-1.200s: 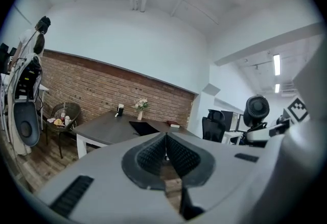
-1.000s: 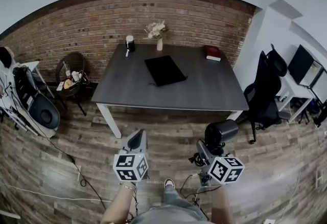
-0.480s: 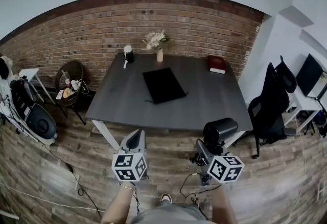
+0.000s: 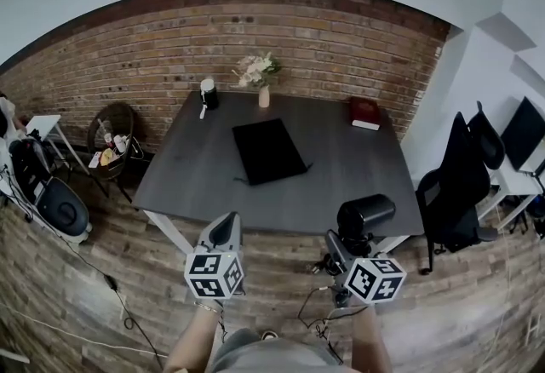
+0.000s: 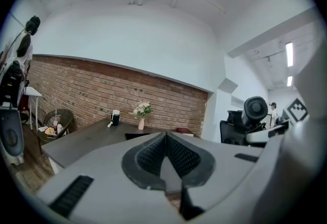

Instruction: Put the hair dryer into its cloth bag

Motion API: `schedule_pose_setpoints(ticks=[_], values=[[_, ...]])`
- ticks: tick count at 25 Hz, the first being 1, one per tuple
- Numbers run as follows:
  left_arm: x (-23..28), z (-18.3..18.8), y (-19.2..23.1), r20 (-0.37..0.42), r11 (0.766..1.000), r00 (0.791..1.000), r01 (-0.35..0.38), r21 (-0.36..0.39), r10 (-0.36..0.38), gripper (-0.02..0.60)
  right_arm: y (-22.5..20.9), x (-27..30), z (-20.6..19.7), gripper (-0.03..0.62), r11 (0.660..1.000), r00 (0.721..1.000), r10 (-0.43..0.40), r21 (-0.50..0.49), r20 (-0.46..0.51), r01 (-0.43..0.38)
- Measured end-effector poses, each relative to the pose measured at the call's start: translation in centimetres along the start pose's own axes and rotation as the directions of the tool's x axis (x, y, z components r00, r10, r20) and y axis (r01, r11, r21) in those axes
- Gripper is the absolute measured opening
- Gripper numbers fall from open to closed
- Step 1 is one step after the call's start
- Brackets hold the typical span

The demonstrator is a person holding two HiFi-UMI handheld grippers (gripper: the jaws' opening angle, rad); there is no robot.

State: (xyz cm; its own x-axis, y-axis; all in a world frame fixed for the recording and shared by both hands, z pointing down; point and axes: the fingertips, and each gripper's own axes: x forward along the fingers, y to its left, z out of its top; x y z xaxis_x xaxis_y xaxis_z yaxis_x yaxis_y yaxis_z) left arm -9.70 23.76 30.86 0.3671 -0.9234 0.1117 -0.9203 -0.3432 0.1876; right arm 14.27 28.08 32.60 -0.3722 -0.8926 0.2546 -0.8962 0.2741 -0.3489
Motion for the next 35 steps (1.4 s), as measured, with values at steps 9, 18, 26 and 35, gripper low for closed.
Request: schedule_pose_setpoints(ticks=[9, 18, 26, 35], values=[[3.6, -0.3, 0.7, -0.029, 1.0, 1.0, 0.011, 0.007, -0.011, 0.006, -2.4, 2.8, -0.2, 0.232, 0.998, 0.999, -0.039, 0.042, -0.019, 0.04], [10.5, 0.0, 4.2, -0.023, 0.999, 0.999, 0.03, -0.025, -0.031, 0.006, -3.8, 8.6, 1.7, 0.232, 0.997, 0.997, -0.075, 0.029, -0.012, 0.075], [18.4, 2.9, 7.8, -0.017, 0.996, 0.996, 0.087, -0.03, -0.088, 0.006, -4.2, 15.7, 5.6, 0.232, 0.993, 0.993, -0.116, 0.026, 0.006, 0.116], [26.0, 3.9, 11.9, -0.046, 0.992, 0.992, 0.118, -0.035, -0.12, 0.006, -5.4, 23.2, 8.3, 0.232, 0.987, 0.987, -0.161, 0.029, -0.004, 0.161]])
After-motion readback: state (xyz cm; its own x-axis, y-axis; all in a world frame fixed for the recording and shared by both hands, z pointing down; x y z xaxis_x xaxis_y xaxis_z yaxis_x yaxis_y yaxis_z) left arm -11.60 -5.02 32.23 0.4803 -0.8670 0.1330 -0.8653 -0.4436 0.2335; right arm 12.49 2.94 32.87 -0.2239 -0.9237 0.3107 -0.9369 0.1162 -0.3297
